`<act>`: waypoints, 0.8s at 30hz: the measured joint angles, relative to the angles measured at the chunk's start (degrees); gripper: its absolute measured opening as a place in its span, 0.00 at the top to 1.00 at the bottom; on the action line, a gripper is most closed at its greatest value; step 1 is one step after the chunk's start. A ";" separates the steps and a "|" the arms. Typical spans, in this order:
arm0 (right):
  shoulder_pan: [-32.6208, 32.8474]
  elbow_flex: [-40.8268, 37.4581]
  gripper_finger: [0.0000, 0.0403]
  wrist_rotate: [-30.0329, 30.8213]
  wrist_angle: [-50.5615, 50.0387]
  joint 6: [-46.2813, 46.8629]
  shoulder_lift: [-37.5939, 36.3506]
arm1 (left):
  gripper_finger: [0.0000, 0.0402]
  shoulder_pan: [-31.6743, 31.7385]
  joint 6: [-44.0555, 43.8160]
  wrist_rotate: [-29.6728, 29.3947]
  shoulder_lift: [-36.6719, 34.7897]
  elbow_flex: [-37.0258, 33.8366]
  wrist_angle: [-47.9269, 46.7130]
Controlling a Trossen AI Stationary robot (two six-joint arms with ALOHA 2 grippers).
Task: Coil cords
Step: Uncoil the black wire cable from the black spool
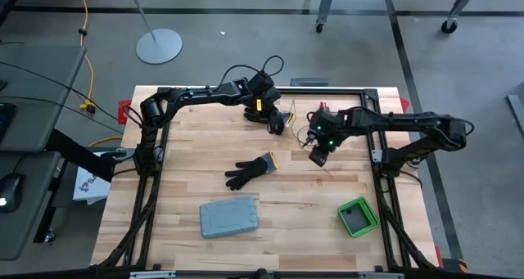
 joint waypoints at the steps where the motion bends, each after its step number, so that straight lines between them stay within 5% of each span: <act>1: 0.52 0.18 0.67 0.42 0.67 -0.53 0.00 | 1.00 0.00 -0.30 0.94 -0.15 0.02 -0.10; 7: 2.80 4.80 0.52 6.02 0.65 -5.66 0.00 | 1.00 -0.02 0.50 6.87 -3.53 0.40 -0.14; 16: 3.49 9.82 0.55 16.41 -0.47 -13.17 -6.77 | 1.00 0.15 5.04 8.92 -16.91 0.53 -1.14; 20: 2.85 10.21 0.55 15.91 1.58 -12.75 -10.67 | 1.00 -0.65 2.36 13.07 -22.80 0.53 2.49; 24: 2.66 10.25 0.55 14.08 7.09 -11.43 -13.68 | 1.00 -1.34 -4.00 9.03 -26.90 0.66 6.78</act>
